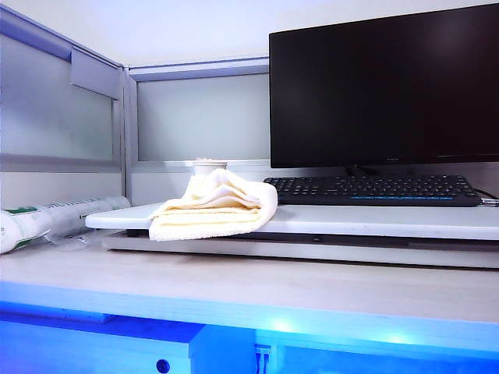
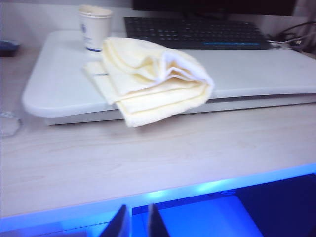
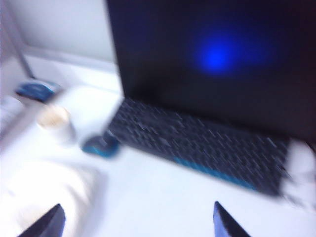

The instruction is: Wipe the tabletop with a clean cloth to remove dust and stains.

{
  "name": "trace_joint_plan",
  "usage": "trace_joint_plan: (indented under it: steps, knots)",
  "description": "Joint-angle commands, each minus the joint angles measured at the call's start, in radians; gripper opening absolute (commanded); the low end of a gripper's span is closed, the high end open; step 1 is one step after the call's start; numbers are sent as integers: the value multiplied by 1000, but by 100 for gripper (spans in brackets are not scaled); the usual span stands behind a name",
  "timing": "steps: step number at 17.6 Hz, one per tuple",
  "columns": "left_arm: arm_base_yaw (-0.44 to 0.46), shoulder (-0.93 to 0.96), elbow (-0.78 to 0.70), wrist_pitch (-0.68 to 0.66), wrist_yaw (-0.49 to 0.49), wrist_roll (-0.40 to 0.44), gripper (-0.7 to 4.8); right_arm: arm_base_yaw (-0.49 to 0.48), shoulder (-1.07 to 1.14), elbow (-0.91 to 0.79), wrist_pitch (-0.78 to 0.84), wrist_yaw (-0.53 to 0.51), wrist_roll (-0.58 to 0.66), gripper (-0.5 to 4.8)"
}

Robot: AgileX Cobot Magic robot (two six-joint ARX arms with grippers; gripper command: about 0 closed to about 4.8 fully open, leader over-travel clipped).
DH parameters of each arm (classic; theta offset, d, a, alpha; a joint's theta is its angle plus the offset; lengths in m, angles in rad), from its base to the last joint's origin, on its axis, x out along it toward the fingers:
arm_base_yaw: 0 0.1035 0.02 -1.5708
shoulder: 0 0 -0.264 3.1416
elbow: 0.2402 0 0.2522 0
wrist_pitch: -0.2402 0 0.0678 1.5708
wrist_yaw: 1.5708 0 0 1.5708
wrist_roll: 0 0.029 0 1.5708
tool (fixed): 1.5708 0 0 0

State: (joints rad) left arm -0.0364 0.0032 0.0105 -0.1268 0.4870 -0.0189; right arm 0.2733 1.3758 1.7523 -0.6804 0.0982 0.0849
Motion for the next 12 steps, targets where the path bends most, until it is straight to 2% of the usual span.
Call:
trace_joint_plan:
  steps: [1, 3, 4, 5, 6, 8, 9, 10, 11, 12]
  knots:
    - [2, 0, -2, -13, -40, 4, 59, -50, -233, -273, 7, 8, 0, 384]
    - [2, 0, -2, -14, -108, 4, 59, -50, -408, -499, 41, 19, 11, 324]
    - [2, 0, -2, -14, -167, 5, 59, -50, -486, -604, 79, 18, 24, 322]
    - [2, 0, -2, -14, -240, 4, 59, -50, -566, -710, 122, 16, 48, 295]
    - [2, 0, -2, -13, -313, 4, 59, -50, -663, -842, 186, 15, 78, 247]
    - [1, 0, -2, -14, -373, 4, 59, -50, -815, -1044, 283, 15, 98, 173]
    - [1, 0, -2, -18, -382, 5, 58, -48, -914, -1155, 304, 10, 107, 99]
    - [1, 0, -2, -22, -401, 8, 57, -48, -975, -1216, 303, 12, 111, 68]
    - [1, 0, -2, -31, -433, 9, 56, -48, -1054, -1285, 296, 14, 125, 14]
    - [1, 0, -3, -47, -470, 21, 34, -48, -1144, -1354, 295, 13, 125, -7]
